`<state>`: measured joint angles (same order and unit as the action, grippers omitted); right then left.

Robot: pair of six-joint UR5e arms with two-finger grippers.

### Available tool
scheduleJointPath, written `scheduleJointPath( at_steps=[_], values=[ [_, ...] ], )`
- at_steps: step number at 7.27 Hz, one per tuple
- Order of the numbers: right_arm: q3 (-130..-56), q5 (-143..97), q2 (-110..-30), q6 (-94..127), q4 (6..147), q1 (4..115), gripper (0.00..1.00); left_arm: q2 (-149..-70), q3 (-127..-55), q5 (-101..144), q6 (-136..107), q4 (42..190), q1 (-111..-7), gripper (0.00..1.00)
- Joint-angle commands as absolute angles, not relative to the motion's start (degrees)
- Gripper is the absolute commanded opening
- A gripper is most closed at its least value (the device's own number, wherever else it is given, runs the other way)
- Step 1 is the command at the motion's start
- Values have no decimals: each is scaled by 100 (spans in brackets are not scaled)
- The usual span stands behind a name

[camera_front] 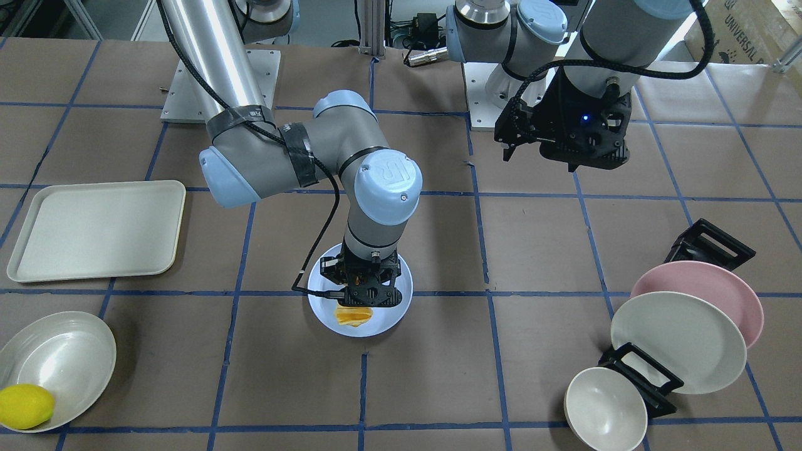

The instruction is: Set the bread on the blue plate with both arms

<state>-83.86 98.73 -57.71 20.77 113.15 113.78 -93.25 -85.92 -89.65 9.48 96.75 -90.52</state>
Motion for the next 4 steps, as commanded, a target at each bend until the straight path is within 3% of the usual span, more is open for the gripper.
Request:
scheduleJointPath(
  at_steps=[1,2,3,4],
  values=[
    [-8884,9826,-5739,2013,11916,11391,4,-9369,-8570,-9009,941,9440,-9184,100],
    [-8886,9817,-5748,2013,11927,11382,4,-9387,-8604,-8991,940,9439,-9167,100],
    [-8886,9730,-5731,2021,11935,11382,22,-9395,-8578,-9009,940,9439,-9176,100],
    [-8886,9660,-5722,2021,11953,11382,94,-9396,-8587,-8983,940,9439,-9176,100]
  ],
)
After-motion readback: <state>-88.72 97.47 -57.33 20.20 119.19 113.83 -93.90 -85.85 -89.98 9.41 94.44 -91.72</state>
